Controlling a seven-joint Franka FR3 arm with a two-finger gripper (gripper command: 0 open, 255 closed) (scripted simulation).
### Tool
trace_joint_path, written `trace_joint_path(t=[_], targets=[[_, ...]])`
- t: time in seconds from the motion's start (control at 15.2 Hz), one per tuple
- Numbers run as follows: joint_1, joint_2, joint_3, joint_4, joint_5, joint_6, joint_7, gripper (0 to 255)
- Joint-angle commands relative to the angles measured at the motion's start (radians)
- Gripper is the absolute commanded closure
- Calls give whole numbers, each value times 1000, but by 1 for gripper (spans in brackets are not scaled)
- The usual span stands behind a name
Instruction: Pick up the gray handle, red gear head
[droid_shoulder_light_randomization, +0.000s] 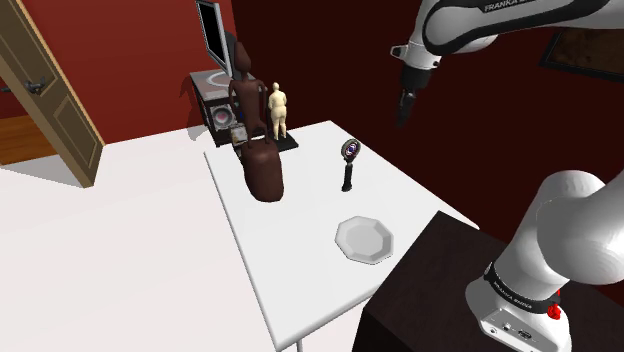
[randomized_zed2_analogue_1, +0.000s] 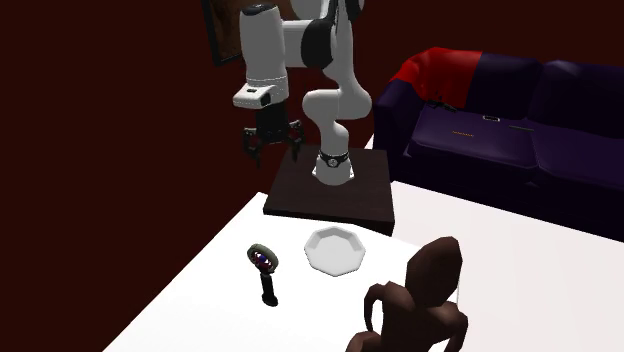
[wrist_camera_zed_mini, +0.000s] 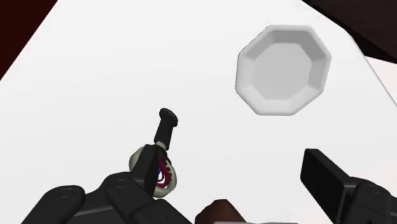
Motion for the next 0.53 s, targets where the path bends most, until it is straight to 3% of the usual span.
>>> trace_joint_path(t=[0.0, 0.46], targets=[[36, 78, -48, 37, 15, 34, -134, 0], [134, 399, -168, 215, 168, 115, -601, 0]])
